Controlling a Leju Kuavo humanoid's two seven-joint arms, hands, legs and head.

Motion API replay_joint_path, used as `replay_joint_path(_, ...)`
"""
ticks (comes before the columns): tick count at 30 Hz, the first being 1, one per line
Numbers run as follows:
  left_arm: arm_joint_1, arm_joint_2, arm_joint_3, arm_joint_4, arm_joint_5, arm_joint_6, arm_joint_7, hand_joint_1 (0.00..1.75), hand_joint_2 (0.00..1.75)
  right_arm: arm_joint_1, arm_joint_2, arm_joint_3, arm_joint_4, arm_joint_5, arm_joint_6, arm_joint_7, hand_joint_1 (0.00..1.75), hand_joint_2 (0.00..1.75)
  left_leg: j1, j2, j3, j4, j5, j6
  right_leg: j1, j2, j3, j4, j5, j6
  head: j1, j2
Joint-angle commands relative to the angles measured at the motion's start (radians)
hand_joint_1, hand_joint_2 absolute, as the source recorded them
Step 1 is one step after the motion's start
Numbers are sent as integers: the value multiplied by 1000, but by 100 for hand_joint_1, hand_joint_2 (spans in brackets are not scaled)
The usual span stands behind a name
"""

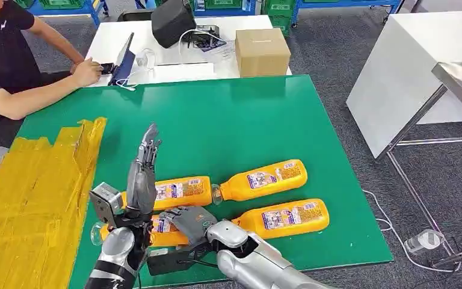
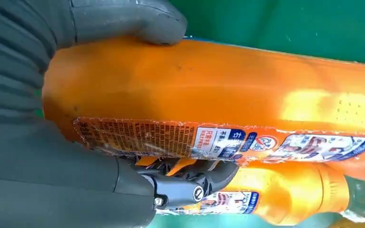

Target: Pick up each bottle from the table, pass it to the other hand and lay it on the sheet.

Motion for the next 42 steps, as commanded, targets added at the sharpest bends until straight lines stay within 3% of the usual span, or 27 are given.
replay_joint_path(1, -13, -13, 32, -12, 45, 26, -11, 0, 0, 58, -34, 132, 187, 1, 63, 2, 175, 175, 1, -7, -2, -3, 3, 1, 1, -7, 1, -5, 2, -1, -1, 0)
replay_joint_path(3, -12, -18, 55, -39, 83, 39, -18, 0, 0, 51, -37, 147, 198, 1, 76, 4, 175, 175, 1, -4, 2, 0, -1, -1, 1, -4, -3, -1, 0, -1, 0, 0)
replay_joint_path(4, -11, -23, 75, -57, 104, 57, -18, 0, 0, 51, -39, 150, 203, -3, 73, 7, 175, 175, 1, -6, -3, -2, 2, 0, 1, -6, -7, -3, 3, -2, 0, 0)
replay_joint_path(7, 4, -37, 167, -123, 142, 212, -36, 0, 0, 79, -36, 101, 203, -51, 5, 36, 175, 175, 1, -5, -4, -2, 1, -1, 1, -5, -8, -3, 3, -3, 0, 0)
replay_joint_path(9, 8, -24, 177, -136, 155, 209, -28, 0, 0, 81, -37, 103, 200, -52, 2, 37, 175, 175, 1, -2, 6, 0, -3, -1, 1, -2, 0, 0, -1, -3, 0, 0)
replay_joint_path(10, 10, -21, 179, -138, 157, 207, -26, 0, 0, 82, -37, 103, 198, -52, 2, 38, 175, 175, 1, -4, -1, -1, 0, -1, 2, -4, -6, -3, 2, -3, 0, 0)
replay_joint_path(13, 11, -43, 217, -154, 179, 263, -42, 0, 0, 78, -40, 86, 181, -67, -15, 50, 175, 175, 1, -5, 2, 0, -2, -1, 1, -4, -2, -1, -1, -1, -1, 0)
replay_joint_path(15, 27, -48, 343, -279, 185, 387, -42, 0, 0, 97, -48, 16, 118, -130, -70, 62, 175, 175, 1, -5, 1, 0, -1, -1, 1, -4, -4, 0, -1, -1, 0, 0)
replay_joint_path(17, 37, -26, 421, -311, 172, 410, -42, 0, 0, 130, -66, -29, 40, -164, -120, 59, 175, 175, 1, 1, 10, 1, -6, -1, 2, 2, 4, 1, -3, -1, 0, 0)
replay_joint_path(18, 40, -29, 470, -331, 160, 424, -42, 0, 175, 165, -82, -69, -33, -194, -157, 44, 175, 175, 1, -1, -2, -2, 0, -1, 2, 0, -8, -2, 2, -2, 0, 0)
replay_joint_path(19, 42, -25, 510, -347, 131, 462, -42, 0, 175, 206, -105, -104, -129, -215, -183, 32, 175, 175, 1, -1, 6, -1, -4, -2, 2, 0, 1, -1, -2, -2, 0, 0)
replay_joint_path(20, 40, -25, 544, -351, 139, 475, -42, 0, 175, 237, -119, -126, -196, -222, -197, 26, 175, 175, 2, -3, 1, -2, -2, -2, 2, -2, -3, -3, 0, -2, 0, 0)
replay_joint_path(22, 24, -25, 639, -355, 160, 499, -42, 0, 175, 286, -139, -161, -313, -235, -218, 4, 175, 175, 1, -6, 6, -1, -5, -2, 2, -3, 3, -1, -5, -1, 0, 0)
replay_joint_path(27, -10, 15, 773, -313, 130, 536, -42, 0, 175, 366, -153, -217, -459, -267, -234, -89, 175, 175, 0, -10, 4, -2, -7, -1, 0, -5, 11, -1, -8, 1, 0, 0)
replay_joint_path(31, -23, 44, 821, -239, 145, 543, -42, 0, 175, 425, -144, -263, -571, -350, -249, -217, 175, 175, 0, -12, -2, -1, -6, -1, 0, -7, 6, 0, -8, 1, 0, 0)
replay_joint_path(33, -10, 32, 839, -203, 178, 465, -42, 0, 175, 453, -125, -278, -642, -376, -270, -287, 175, 175, 0, -12, -6, -1, -5, -1, 0, -7, 2, 0, -8, 1, 1, 0)
replay_joint_path(42, -10, 32, 839, -203, 178, 465, -42, 0, 175, 453, -125, -278, -642, -376, -270, -287, 175, 175, -1, -11, -12, 0, -6, 0, 0, -7, -3, 0, -7, 2, 1, 0)
